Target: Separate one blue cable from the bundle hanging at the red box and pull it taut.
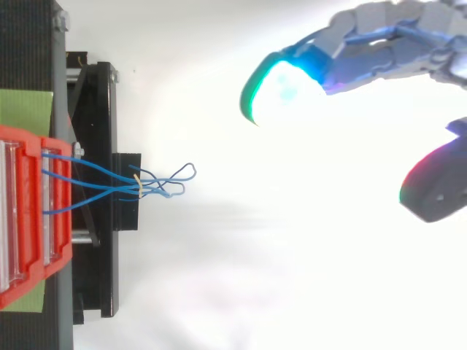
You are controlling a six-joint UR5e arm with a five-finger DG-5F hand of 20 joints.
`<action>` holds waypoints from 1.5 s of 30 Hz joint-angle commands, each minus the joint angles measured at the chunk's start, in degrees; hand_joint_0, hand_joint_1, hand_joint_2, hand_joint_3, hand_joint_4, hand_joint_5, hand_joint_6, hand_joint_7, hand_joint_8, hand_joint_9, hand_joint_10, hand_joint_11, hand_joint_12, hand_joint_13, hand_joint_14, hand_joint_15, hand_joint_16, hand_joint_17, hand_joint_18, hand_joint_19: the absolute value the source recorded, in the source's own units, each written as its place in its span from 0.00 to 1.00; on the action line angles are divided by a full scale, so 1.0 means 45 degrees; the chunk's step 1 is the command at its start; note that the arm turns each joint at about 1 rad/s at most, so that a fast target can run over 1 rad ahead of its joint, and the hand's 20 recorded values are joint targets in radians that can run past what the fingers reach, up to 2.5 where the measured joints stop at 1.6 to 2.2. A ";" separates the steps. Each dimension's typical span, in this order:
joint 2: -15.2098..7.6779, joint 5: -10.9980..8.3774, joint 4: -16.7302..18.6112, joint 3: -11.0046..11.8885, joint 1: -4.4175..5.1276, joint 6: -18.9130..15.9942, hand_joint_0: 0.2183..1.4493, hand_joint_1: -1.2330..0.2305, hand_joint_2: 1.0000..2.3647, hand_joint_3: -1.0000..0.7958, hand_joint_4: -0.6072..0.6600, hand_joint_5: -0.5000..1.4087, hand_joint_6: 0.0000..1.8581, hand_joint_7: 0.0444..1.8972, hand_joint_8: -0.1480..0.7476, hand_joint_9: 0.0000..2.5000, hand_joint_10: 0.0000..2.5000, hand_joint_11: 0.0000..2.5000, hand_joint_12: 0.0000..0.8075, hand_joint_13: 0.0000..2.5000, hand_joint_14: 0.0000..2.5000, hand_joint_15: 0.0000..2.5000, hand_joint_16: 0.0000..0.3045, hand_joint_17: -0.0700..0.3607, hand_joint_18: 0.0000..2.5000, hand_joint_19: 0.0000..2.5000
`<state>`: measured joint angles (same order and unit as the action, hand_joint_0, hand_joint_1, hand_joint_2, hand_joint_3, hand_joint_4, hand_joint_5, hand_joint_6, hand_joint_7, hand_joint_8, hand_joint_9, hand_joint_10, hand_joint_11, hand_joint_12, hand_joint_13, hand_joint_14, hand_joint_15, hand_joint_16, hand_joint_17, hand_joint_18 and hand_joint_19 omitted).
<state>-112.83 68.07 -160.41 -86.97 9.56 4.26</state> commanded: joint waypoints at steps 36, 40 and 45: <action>-0.1723 -0.2960 0.2014 0.0187 0.0845 0.1279 0.26 0.37 0.00 0.28 0.68 0.16 0.27 0.42 0.53 0.21 0.00 0.09 0.38 0.20 0.00 0.05 0.11 0.34 0.17 0.10; -0.1723 -0.3018 0.2073 0.0187 0.0884 0.1474 0.26 0.38 0.00 0.28 0.68 0.16 0.27 0.43 0.53 0.21 0.00 0.09 0.38 0.21 0.00 0.06 0.11 0.34 0.17 0.10; -0.2094 -0.3155 0.2229 0.0323 0.0962 0.1767 0.26 0.38 0.00 0.28 0.69 0.16 0.27 0.43 0.53 0.21 0.00 0.09 0.38 0.21 0.00 0.06 0.11 0.34 0.17 0.10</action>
<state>-121.21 54.21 -150.66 -86.00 13.73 11.67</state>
